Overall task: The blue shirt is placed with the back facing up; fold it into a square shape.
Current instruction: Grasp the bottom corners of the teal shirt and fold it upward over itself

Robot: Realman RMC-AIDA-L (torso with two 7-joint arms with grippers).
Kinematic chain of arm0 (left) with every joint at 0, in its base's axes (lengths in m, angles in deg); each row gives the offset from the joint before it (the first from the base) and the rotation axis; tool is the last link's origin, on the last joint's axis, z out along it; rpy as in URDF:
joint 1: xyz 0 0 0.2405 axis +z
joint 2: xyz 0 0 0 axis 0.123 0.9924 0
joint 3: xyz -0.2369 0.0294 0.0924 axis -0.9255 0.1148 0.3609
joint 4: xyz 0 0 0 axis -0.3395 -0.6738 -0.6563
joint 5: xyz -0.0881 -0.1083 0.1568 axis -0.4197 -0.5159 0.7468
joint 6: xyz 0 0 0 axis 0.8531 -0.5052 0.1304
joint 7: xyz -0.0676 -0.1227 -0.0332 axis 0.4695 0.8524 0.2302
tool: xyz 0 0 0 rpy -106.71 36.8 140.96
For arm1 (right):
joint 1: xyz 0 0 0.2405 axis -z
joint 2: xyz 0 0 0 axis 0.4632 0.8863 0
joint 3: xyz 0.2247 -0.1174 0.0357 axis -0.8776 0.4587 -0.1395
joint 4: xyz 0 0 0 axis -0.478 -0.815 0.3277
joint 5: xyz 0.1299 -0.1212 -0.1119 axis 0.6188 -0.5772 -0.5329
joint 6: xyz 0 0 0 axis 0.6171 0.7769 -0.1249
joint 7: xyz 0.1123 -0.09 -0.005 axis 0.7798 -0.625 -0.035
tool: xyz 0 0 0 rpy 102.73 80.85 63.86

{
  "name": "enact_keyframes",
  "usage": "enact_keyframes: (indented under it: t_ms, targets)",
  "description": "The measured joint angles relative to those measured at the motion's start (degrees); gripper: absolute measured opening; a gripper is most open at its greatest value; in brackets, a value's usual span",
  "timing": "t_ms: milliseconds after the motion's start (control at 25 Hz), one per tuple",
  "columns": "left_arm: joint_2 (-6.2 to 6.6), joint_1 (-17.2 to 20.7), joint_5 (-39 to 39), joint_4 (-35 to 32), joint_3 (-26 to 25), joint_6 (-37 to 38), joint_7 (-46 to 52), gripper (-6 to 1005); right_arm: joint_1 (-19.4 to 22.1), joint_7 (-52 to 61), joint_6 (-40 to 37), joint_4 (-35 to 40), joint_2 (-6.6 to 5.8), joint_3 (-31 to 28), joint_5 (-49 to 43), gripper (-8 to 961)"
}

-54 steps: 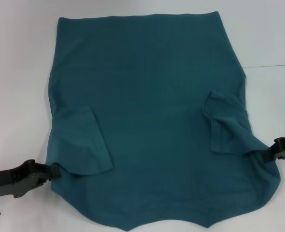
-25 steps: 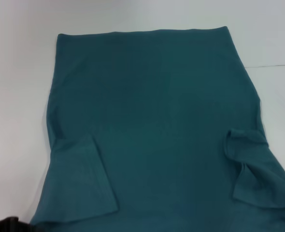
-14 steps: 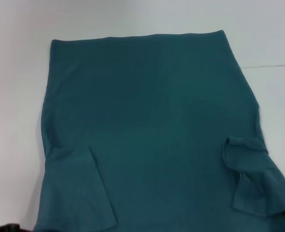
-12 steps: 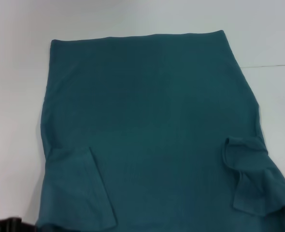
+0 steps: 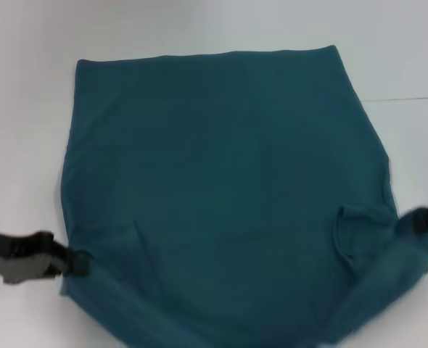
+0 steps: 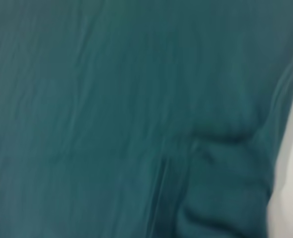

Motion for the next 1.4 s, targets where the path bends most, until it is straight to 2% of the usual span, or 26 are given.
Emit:
enact_keyframes:
  t_ms: [200, 400, 440, 480, 680, 1040, 1120, 1280, 1400]
  targets:
    - [1.00, -4.2, 1.3, 2.0, 5.5, -8.6, 3.8, 20, -2.4, 3.1, 7.6, -0.5, 0.47, 0.3, 0.0, 1]
    - [1.20, -8.5, 3.1, 4.7, 9.9, -15.5, 6.5, 19, -5.9, 4.3, 15.6, -3.1, 1.32, 0.8, 0.0, 1]
    - [1.20, -9.2, 3.3, 5.1, 10.5, -16.5, 6.7, 19, -7.3, 4.3, 19.1, -4.8, 1.73, 1.4, 0.0, 1]
    - [1.14, -9.8, 3.5, 5.4, 11.5, -18.1, 7.3, 19, -7.3, 4.3, 19.1, -4.8, 1.73, 1.4, 0.0, 1]
    - [0.16, -11.5, 4.5, 6.0, 15.3, -26.7, 10.0, 19, -9.4, 5.6, 27.1, -7.2, 2.54, 2.6, -0.1, 1]
    - [-0.20, -12.9, 4.3, 6.4, 15.0, -34.2, 10.7, 19, -10.2, 8.7, 37.4, -8.3, 3.01, 2.7, 0.2, 2]
    - [-0.64, -13.4, 4.3, 6.4, 15.1, -36.5, 10.8, 20, -10.3, 8.6, 39.8, -9.6, 3.05, 2.7, 0.4, 2]
    - [-2.37, -14.0, 4.3, 6.6, 15.4, -42.9, 10.7, 20, -10.7, 7.9, 46.3, -13.3, 3.24, 3.3, 0.7, 2]
    - [-3.05, -14.3, 4.2, 7.4, 15.4, -47.0, 10.4, 20, -10.8, 7.5, 50.5, -15.4, 3.66, 4.7, 0.8, 2]
